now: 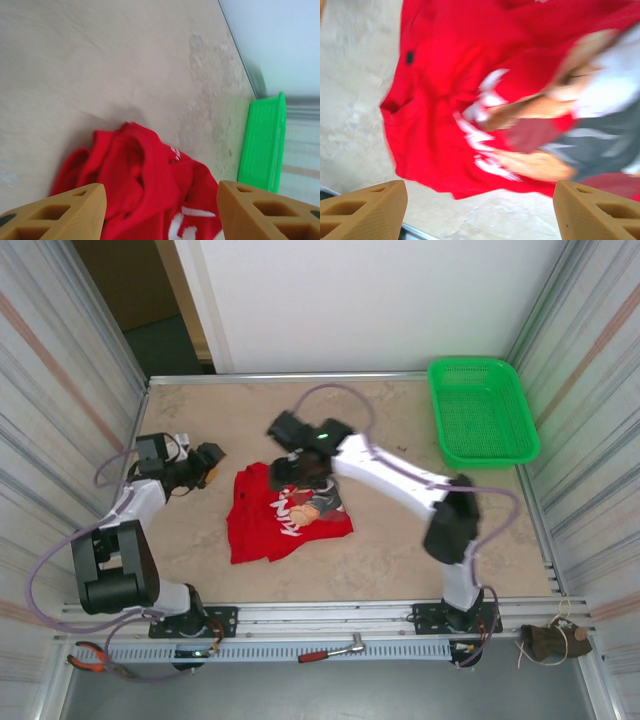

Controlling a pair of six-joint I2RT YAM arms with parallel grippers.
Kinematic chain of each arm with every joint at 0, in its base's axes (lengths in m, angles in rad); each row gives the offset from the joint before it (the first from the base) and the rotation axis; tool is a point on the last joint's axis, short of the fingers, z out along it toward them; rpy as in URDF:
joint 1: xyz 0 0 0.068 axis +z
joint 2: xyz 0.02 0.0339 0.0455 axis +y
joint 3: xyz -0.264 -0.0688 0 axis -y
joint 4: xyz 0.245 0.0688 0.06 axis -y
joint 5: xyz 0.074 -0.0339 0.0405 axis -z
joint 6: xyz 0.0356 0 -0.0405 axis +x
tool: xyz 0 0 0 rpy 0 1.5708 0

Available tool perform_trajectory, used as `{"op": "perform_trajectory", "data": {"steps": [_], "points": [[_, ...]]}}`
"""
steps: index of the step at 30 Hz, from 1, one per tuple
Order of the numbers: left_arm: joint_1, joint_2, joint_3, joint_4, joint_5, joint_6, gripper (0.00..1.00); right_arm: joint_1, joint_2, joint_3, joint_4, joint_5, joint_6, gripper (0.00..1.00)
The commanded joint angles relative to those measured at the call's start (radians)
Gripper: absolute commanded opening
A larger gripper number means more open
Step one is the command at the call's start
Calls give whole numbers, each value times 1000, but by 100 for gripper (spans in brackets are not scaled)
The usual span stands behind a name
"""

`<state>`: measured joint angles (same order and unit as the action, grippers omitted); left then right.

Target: Fold the inside-out t-shirt

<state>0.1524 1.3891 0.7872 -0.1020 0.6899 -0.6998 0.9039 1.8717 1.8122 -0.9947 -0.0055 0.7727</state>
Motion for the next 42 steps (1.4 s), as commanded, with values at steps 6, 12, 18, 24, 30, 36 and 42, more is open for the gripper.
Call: {"op": "perform_trajectory", "data": {"steps": [6, 12, 18, 24, 30, 36, 42], "points": [[-265, -148, -33, -194, -222, 119, 65, -187, -215, -536, 262, -105, -8, 78], [-345, -31, 21, -221, -324, 170, 65, -150, -180, -615, 350, -132, 12, 78], [-439, 154, 98, -178, -342, 150, 65, -172, -132, -689, 442, -139, 55, 56], [-477, 368, 264, -172, -363, 157, 65, -176, -245, -855, 475, -123, 148, 0], [-509, 632, 614, -257, -359, 244, 65, -43, -423, -1003, 502, -88, 322, 0], [-550, 829, 1015, -391, -302, 376, 65, -203, -543, -912, 391, -58, 197, 34], [-549, 593, 891, -372, -348, 296, 66, -513, -364, -672, 461, -281, -176, 69]]}}
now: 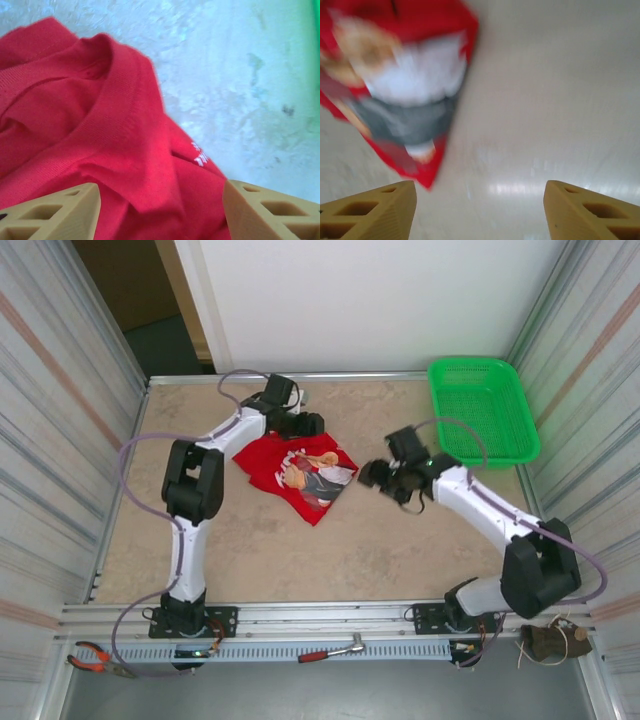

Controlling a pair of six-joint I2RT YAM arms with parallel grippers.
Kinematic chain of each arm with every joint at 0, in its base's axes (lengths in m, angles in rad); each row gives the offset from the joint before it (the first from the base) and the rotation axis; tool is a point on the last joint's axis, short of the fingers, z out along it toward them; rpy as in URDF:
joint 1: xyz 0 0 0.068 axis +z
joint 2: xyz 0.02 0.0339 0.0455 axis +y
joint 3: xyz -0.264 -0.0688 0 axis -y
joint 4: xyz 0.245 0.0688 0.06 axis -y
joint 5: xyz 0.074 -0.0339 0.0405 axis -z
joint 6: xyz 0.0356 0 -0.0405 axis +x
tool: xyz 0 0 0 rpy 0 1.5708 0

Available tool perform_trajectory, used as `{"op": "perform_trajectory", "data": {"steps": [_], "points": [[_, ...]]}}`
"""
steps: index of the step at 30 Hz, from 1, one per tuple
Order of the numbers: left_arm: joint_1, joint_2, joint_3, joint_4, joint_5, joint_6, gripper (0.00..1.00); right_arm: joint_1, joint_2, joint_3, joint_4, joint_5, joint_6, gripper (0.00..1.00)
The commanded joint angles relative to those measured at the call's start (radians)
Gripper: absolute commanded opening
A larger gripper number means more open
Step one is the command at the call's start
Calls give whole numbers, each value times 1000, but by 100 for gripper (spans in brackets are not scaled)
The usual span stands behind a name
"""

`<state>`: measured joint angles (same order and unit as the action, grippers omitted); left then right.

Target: Fold the inside-out t-shirt

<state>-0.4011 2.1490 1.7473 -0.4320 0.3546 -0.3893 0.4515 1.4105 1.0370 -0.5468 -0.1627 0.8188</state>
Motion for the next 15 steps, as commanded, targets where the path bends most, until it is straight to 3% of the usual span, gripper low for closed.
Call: {"op": "perform_trajectory", "data": {"steps": [1, 5, 9, 15], "points": [[5, -220, -134, -25, -11, -38, 67, -71, 144, 149, 12, -149, -271, 70], [-12, -466, -463, 57, 8, -142, 67, -89, 349, 302, 11, -281, -390, 71], [-87, -647, -739, 140, -22, -241, 68, -85, 462, 353, 40, -284, -412, 70], [-256, -679, -903, 258, -99, -357, 70, -82, 544, 400, 46, -277, -414, 69]]}}
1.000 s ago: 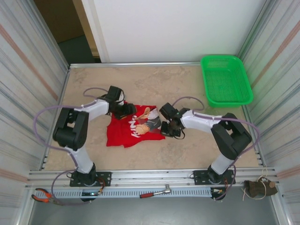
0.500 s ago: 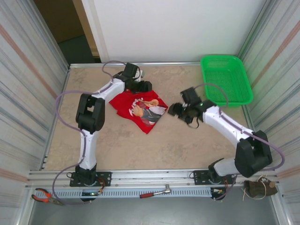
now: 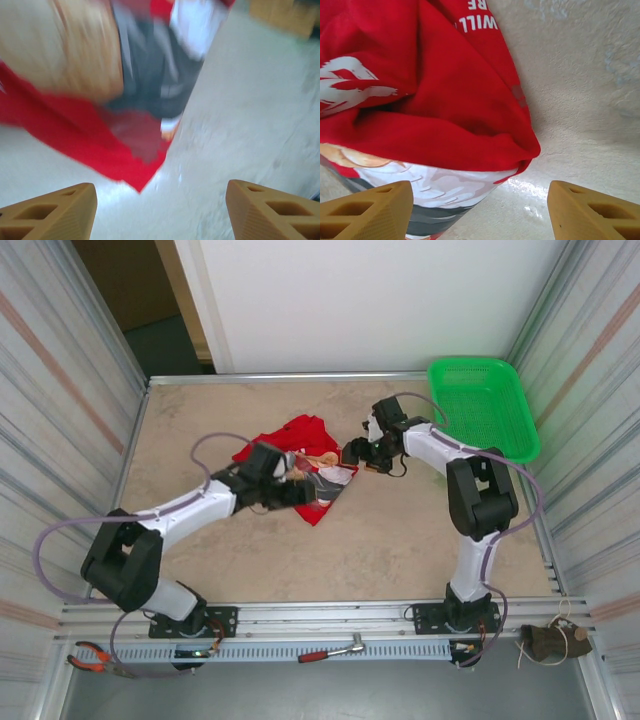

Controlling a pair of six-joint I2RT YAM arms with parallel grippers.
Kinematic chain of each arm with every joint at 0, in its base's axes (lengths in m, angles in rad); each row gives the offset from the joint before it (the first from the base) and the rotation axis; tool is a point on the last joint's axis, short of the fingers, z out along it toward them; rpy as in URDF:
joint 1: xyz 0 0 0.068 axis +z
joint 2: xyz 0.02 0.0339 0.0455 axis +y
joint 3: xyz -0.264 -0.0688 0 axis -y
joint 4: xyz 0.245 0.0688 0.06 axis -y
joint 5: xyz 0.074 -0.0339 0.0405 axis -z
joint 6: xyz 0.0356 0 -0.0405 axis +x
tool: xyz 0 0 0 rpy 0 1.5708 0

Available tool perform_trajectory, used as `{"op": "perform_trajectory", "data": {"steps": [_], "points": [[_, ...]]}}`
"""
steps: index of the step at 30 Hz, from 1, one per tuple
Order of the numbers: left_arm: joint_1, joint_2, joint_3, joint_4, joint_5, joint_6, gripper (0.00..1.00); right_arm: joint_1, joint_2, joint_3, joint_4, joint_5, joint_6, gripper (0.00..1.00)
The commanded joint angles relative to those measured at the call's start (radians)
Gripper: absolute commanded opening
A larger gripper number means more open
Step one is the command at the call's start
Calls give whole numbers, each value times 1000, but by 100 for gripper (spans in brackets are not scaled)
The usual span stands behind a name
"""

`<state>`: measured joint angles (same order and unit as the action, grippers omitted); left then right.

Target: Fold the inside-out t-shirt

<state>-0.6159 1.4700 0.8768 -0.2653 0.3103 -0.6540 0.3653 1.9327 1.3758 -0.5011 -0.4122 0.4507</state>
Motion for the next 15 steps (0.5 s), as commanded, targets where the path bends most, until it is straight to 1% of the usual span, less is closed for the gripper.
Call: {"op": "perform_trajectory", "data": {"steps": [1, 4, 7, 10, 13, 14, 15], "points": [[-57, 13, -37, 105, -66, -108, 70, 5, 30, 67, -2, -28, -43, 69], [-92, 72, -39, 150, -83, -140, 70, 15, 60, 88, -11, -13, -39, 68], [-107, 152, -14, 172, -90, -144, 70, 23, 80, 100, 2, 9, -26, 66], [-107, 222, 12, 198, -88, -144, 69, 32, 127, 151, -28, 25, -29, 61], [-105, 272, 46, 181, -92, -123, 65, 35, 157, 159, -30, 31, -27, 50], [-104, 278, 46, 183, -100, -121, 62, 36, 162, 157, -30, 34, -26, 42], [-102, 280, 42, 186, -104, -117, 57, 34, 165, 153, -31, 33, -30, 32]]}}
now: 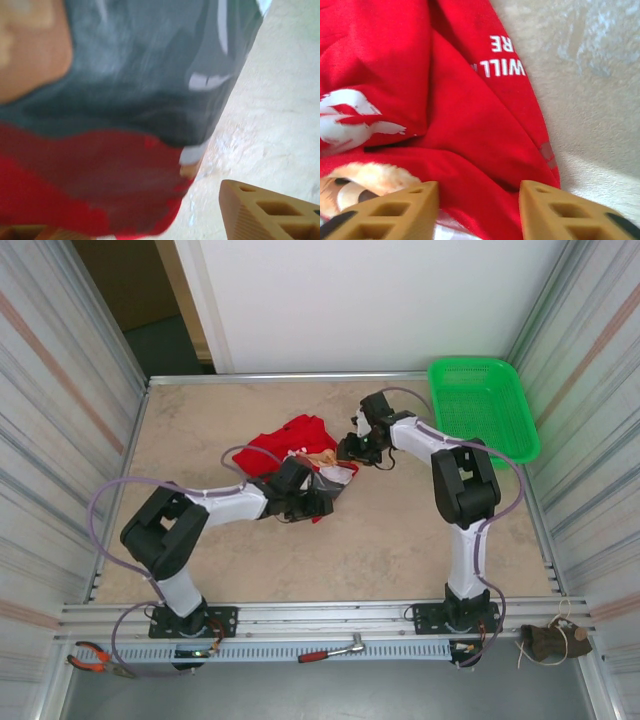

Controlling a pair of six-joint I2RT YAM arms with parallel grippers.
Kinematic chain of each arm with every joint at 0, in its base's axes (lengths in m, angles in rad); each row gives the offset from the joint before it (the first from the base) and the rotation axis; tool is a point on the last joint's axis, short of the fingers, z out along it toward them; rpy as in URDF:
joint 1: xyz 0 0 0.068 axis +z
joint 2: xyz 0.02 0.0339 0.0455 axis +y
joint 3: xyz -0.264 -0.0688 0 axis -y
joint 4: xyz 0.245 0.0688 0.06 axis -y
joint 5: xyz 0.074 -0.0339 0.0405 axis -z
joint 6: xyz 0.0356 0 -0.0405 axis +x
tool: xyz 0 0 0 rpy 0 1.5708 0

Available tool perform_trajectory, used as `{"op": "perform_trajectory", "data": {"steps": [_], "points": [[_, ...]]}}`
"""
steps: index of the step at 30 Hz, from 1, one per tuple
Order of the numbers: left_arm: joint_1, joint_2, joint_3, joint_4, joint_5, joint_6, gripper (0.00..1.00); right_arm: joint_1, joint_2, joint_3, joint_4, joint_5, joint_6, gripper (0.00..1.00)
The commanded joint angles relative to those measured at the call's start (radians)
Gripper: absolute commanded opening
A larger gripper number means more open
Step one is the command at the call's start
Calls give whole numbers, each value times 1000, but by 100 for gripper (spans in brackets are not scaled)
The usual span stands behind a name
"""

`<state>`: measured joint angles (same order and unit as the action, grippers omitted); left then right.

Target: Fold the inside-out t-shirt

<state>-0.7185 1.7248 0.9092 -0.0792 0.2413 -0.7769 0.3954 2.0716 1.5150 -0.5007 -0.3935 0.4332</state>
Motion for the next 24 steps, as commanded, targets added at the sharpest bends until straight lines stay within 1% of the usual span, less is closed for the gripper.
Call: {"op": "perform_trajectory", "data": {"steps": [1, 2, 3, 4, 5, 6, 7, 10, 15, 18, 19, 20, 21, 22, 23, 24], "points": [[3, 22, 5, 0, -38, 12, 47, 2, 22, 4, -32, 16, -15, 21], [10, 16, 0, -5, -41, 20, 37, 0, 11, -11, -32, 24, -20, 11], [16, 7, -6, -8, -42, 28, 29, -2, -3, -26, -33, 34, -19, 3], [26, -6, -12, -13, -40, 40, 20, -7, -22, -48, -32, 35, -20, 0], [39, -21, -19, -25, -38, 51, 10, -12, -49, -74, -27, 41, -14, 0], [51, -37, -25, -33, -32, 62, 4, -16, -78, -109, -20, 46, -7, 0], [66, -57, -34, -42, -23, 78, 0, -21, -115, -149, -10, 49, 4, 0], [111, -124, -63, -75, 4, 126, 0, -29, -226, -279, 10, 59, 38, 0], [187, -220, -101, -149, 89, 204, 0, -24, -413, -504, 60, 74, 143, 0], [204, -279, -126, -186, 110, 248, 0, 18, -496, -570, 107, 93, 166, 0], [205, -291, -133, -194, 122, 260, 0, 46, -504, -557, 109, 100, 147, 4], [206, -300, -140, -201, 128, 268, 0, 74, -504, -538, 109, 110, 126, 19], [206, -305, -147, -202, 136, 274, 0, 107, -491, -506, 102, 130, 97, 36], [206, -309, -157, -196, 147, 277, 0, 139, -467, -469, 91, 144, 64, 49], [206, -309, -165, -193, 151, 278, 0, 161, -440, -434, 78, 159, 41, 54], [205, -309, -173, -189, 157, 282, 0, 184, -405, -392, 64, 174, 16, 56]]}}
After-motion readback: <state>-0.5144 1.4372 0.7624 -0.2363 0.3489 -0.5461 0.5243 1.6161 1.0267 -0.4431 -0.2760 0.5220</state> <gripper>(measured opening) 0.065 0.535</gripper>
